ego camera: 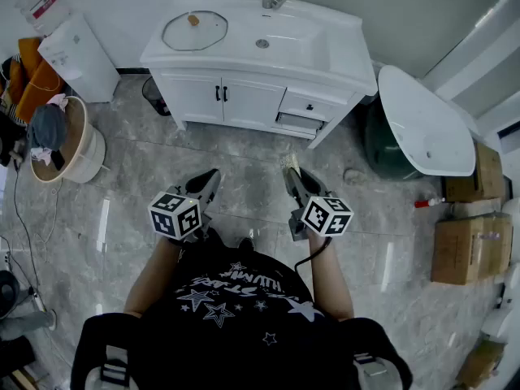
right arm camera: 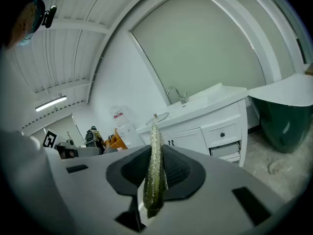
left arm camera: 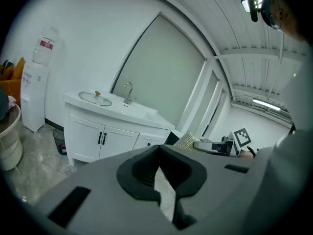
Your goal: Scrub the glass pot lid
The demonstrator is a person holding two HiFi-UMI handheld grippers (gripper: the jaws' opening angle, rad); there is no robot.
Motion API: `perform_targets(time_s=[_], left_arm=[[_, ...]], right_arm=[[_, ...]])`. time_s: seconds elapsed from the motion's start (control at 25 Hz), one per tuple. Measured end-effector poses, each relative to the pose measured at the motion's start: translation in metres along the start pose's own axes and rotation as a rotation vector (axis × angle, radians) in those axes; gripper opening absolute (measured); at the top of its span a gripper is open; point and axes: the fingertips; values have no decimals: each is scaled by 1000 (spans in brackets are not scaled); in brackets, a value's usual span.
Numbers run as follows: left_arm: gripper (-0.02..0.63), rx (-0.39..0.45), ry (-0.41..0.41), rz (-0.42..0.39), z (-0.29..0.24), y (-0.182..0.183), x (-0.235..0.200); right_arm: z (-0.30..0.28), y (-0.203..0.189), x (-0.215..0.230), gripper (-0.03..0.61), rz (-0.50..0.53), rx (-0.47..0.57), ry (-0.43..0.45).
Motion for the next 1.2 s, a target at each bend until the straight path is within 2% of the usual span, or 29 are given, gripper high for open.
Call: perform_targets(time_s=[0.56, 0.8, 0.88, 1.08, 1.2], left_arm=[[8, 19, 16, 0, 2, 10, -6], [8, 25, 25, 12, 6, 7, -5], [8, 36, 43, 19, 10, 7, -7], [8, 58, 114, 38, 24, 6, -23], [8, 54, 125, 42, 27, 7, -28]], right_arm=[[-3, 8, -3, 71, 13, 6, -5], [-3, 9, -7, 71, 69, -14, 11], [-3, 5, -6, 71, 73, -33, 2], [-3, -6, -9, 71, 25, -48, 47], [-8, -10, -7, 71, 8, -61, 47]])
Point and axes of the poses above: the fingertips, and each gripper's own axes: z backward along the fingers, x to its right, y out of its top, and after that the axes turned 6 degrees about x, right-handed
